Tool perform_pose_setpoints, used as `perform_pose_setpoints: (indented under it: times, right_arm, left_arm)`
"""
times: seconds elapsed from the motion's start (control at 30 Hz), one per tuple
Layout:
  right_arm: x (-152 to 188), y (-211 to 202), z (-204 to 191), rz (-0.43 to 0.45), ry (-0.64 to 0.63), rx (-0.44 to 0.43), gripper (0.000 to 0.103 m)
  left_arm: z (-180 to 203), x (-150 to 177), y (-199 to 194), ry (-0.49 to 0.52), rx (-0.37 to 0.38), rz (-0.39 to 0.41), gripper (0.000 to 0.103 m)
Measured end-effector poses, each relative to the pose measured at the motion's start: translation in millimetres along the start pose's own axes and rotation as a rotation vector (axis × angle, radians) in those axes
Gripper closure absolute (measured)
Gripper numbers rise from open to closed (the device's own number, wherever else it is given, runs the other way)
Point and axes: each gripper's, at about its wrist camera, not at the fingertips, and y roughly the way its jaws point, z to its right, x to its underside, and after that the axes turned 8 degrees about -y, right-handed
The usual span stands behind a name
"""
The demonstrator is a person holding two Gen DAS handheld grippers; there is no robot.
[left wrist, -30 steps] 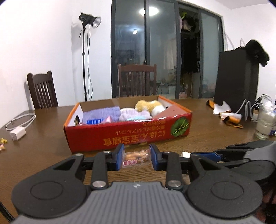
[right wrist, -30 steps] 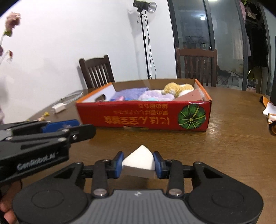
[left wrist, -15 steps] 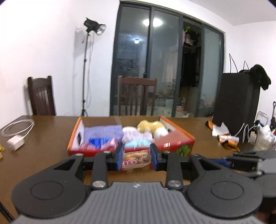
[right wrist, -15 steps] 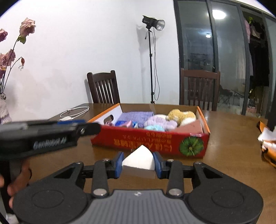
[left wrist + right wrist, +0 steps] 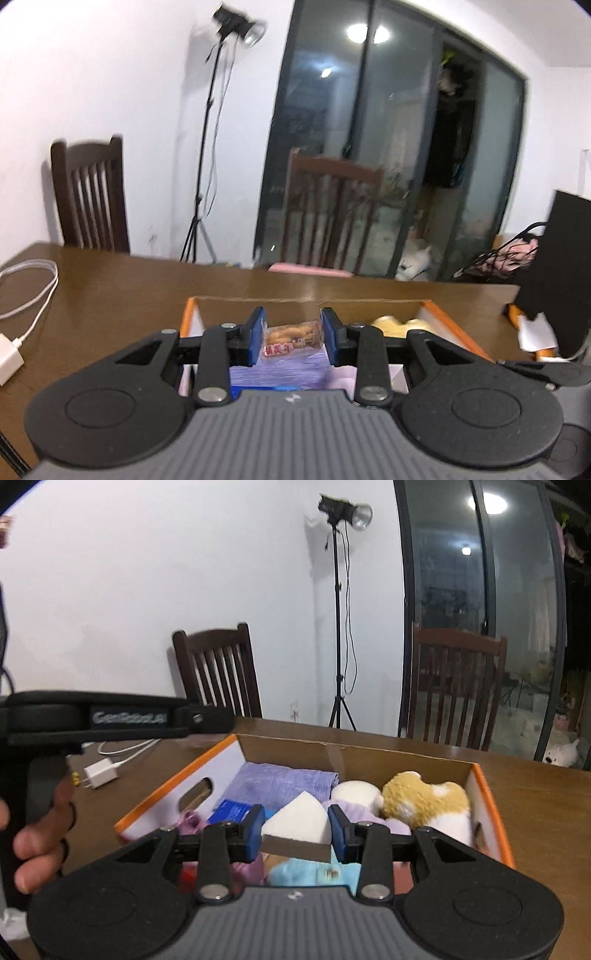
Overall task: Organize soft objects
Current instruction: 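Carry the wedge and packet into the box and open both grippers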
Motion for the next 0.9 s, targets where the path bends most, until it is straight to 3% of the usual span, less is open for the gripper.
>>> perform_pose_setpoints:
  times: [0.23, 0.27, 0.33, 0.37, 0.43, 0.53, 0.7, 0.9]
  right_arm:
    - [-10.5, 66.2, -4.2, -0.065, 0.004, -0.034, 0.065]
    - [-9.9, 72.6, -5.8, -0.073, 0.005, -0.040, 0.064]
    - [-7.5, 82.5, -9.4, -0.085, 0.009, -0.041, 0.061]
    - [-6.5, 85.7, -9.8, -0.087, 0.012, -0.041, 0.057]
    - [-5.1, 87.5, -9.7, -0.082, 0.011, -0.044, 0.039]
    - [-8.3, 82.4, -6.2, -0.058, 0.029, -0.030, 0.038]
    - [-17.4, 71.4, -0.5, -0.041, 0.028, 0.000, 0.038]
    - [-30.2, 42.7, 8.7, -0.019, 0.027, 0.046, 0.038]
  left_arm:
    - [-37.8, 0.1, 51.9, -0.084, -0.056, -0.082, 0.066]
    - [-43.3, 1.7, 57.2, -0.101, -0.067, -0.079, 0.061]
    - [-52.2, 1.9, 60.7, -0.161, -0.079, -0.071, 0.030]
    - [-55.3, -1.6, 59.5, -0.188, -0.058, -0.066, 0.026]
    - [-56.1, -9.4, 50.7, -0.178, -0.036, -0.036, 0.022]
    - [-56.3, -17.4, 43.1, -0.152, -0.052, 0.010, 0.018]
    - [-57.7, -26.6, 34.4, -0.171, -0.037, 0.003, 0.018]
    - [-43.8, -33.2, 12.8, -0.106, -0.040, 0.019, 0.016]
